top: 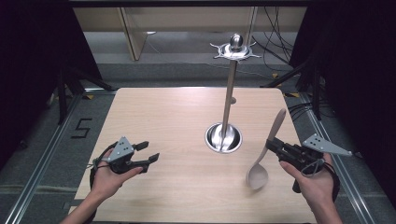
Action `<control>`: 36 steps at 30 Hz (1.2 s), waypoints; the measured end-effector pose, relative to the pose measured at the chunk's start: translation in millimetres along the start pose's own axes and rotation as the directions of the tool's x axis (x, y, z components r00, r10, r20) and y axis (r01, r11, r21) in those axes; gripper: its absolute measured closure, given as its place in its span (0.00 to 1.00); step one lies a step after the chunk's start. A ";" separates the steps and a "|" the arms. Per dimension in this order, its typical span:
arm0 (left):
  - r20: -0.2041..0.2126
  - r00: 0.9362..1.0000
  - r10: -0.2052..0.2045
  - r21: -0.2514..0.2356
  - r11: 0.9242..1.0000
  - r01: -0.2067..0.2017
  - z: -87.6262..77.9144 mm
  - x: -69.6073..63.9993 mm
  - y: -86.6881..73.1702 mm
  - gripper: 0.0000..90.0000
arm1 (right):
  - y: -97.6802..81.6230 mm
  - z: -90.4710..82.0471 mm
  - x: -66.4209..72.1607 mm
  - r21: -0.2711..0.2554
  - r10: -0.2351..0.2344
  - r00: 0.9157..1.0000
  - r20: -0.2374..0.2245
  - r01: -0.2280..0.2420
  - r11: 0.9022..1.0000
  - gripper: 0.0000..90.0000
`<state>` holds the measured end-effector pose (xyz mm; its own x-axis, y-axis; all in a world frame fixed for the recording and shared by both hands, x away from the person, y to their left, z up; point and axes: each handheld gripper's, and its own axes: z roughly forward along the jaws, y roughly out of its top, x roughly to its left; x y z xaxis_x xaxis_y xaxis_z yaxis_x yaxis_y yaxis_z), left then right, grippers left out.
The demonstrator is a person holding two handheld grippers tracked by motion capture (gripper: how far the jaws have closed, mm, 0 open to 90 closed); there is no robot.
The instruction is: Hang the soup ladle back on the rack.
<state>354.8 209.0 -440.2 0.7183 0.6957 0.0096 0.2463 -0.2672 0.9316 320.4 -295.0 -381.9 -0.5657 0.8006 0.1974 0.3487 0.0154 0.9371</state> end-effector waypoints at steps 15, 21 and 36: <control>0.136 0.989 0.053 -0.127 0.991 -0.035 25.6 -38.1 83.3 0.45 | 13.1 17.1 30.4 0.010 -0.183 0.981 0.070 0.183 0.983 0.84; 0.218 0.974 0.056 -0.146 0.989 -0.024 43.5 -60.2 111.3 0.47 | 15.6 23.0 36.3 0.004 -0.222 0.973 0.067 0.222 0.975 0.84; 0.364 0.931 0.027 -0.131 0.991 0.022 93.9 -108.1 145.7 0.58 | 14.9 39.2 53.8 0.016 -0.215 0.974 0.073 0.214 0.977 0.84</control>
<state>374.2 32.2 -339.6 0.9122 0.3978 -0.0981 0.1751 -0.1622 0.9711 324.5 -228.2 -368.6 -0.5711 0.8203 -0.0300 0.2317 0.1962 0.9528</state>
